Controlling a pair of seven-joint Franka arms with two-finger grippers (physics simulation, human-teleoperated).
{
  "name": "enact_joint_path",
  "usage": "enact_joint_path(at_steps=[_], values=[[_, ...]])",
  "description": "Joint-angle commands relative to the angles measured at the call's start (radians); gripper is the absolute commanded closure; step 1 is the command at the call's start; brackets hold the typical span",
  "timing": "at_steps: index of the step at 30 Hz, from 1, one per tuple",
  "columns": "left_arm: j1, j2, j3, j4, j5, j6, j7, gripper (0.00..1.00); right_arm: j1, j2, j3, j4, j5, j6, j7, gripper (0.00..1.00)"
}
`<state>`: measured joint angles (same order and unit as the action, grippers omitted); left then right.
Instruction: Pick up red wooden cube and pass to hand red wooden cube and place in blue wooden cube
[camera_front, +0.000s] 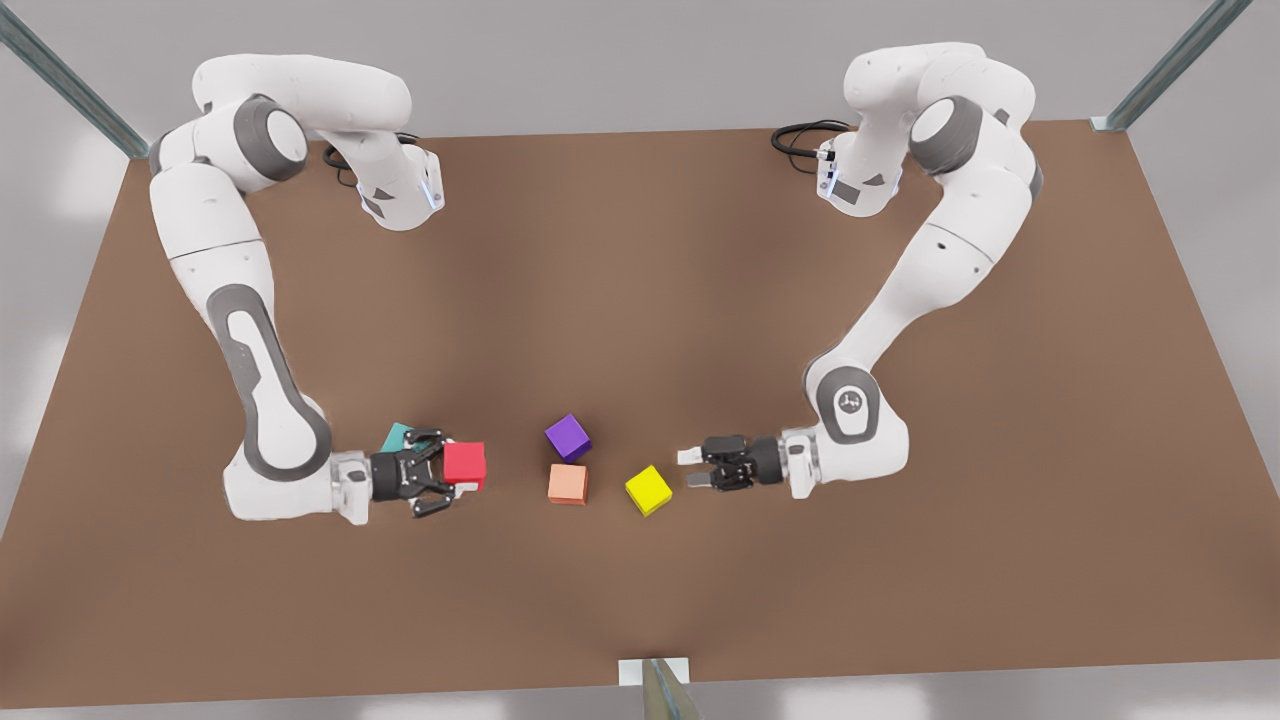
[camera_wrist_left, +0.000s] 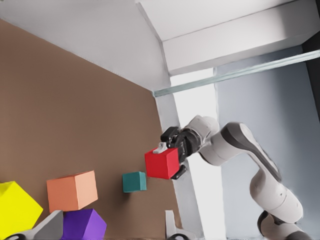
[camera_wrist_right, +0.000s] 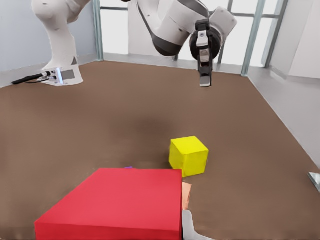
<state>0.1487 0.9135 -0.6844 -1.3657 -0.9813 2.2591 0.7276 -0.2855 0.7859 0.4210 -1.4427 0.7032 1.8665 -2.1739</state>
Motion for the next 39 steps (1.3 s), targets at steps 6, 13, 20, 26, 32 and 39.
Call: enact_joint_path(at_steps=[6,13,20,26,32,39], values=[[0.142,-0.104,-0.038,0.436,1.339,-1.056,-0.703,0.00,0.032,-0.168,-0.011,0.013,-0.970,-0.015,0.959,0.53],[-0.394,-0.613,0.755,-0.010,0.961,-0.943,-0.706,0.00,0.031,-0.326,-0.010,-0.317,-1.050,0.166,1.321,0.53],[-0.374,-0.518,0.712,0.126,0.964,-0.955,-0.712,0.00,0.026,-0.284,-0.005,-0.370,-1.030,0.230,1.393,0.53],[-0.368,-0.516,0.710,0.143,0.961,-0.957,-0.711,0.00,0.025,-0.309,-0.002,-0.459,-0.979,0.267,1.441,0.53],[-0.362,-0.510,0.710,0.142,0.963,-0.958,-0.708,0.00,0.023,-0.315,-0.002,-0.530,-0.979,0.341,1.441,0.53],[-0.362,-0.510,0.710,0.142,0.964,-0.957,-0.711,0.00,0.023,-0.307,-0.002,-0.535,-0.978,0.362,1.442,0.46]])
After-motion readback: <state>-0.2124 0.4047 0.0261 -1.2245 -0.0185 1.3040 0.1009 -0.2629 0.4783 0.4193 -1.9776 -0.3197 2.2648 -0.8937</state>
